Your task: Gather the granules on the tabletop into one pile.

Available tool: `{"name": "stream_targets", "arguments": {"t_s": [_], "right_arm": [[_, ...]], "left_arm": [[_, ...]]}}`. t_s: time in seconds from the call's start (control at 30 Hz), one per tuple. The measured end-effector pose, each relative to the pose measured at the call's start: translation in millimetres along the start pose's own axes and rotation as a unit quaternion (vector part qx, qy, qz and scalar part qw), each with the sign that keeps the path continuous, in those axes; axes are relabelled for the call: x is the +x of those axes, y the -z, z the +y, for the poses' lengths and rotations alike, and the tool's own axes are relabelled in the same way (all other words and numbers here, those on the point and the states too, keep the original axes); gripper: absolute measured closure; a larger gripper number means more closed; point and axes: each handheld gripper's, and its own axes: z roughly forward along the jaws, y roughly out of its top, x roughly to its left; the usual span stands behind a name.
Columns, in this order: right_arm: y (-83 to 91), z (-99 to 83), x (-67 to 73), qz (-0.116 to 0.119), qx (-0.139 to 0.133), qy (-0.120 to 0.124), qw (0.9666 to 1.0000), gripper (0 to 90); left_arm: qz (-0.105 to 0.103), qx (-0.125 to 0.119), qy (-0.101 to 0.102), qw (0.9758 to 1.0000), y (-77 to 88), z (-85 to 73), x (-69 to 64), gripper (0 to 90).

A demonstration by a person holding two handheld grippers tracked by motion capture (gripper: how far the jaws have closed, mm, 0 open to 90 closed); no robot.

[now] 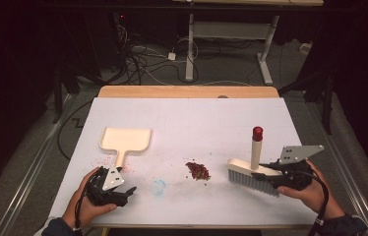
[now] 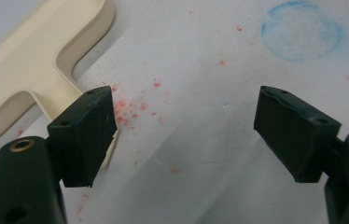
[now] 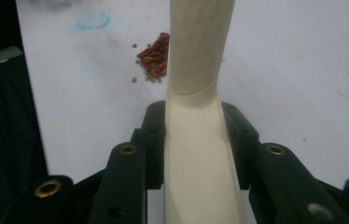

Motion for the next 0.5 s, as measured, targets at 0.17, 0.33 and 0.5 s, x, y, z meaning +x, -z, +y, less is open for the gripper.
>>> {"name": "stream_targets", "arguments": {"t_s": [0.17, 0.33, 0.5], "right_arm": [[-20.5, -4.7, -33.7, 0.005, 0.012, -0.014, 0.9998, 66.9], [-26.1, 1.1, -60.2, -0.004, -0.002, -0.012, 0.9999, 60.5], [-33.8, 4.5, -81.8, -0.065, -0.008, -0.041, 0.9970, 53.2]], "left_arm": [[-0.007, 0.007, -0.002, 0.9999, -3.5, 1.5, -2.3, 20.0], [-0.005, 0.008, -0.003, 0.9999, -4.8, 0.9, -1.3, 20.0], [-0.008, 0.011, 0.001, 0.9999, -4.4, -0.8, -2.7, 20.0]]}}
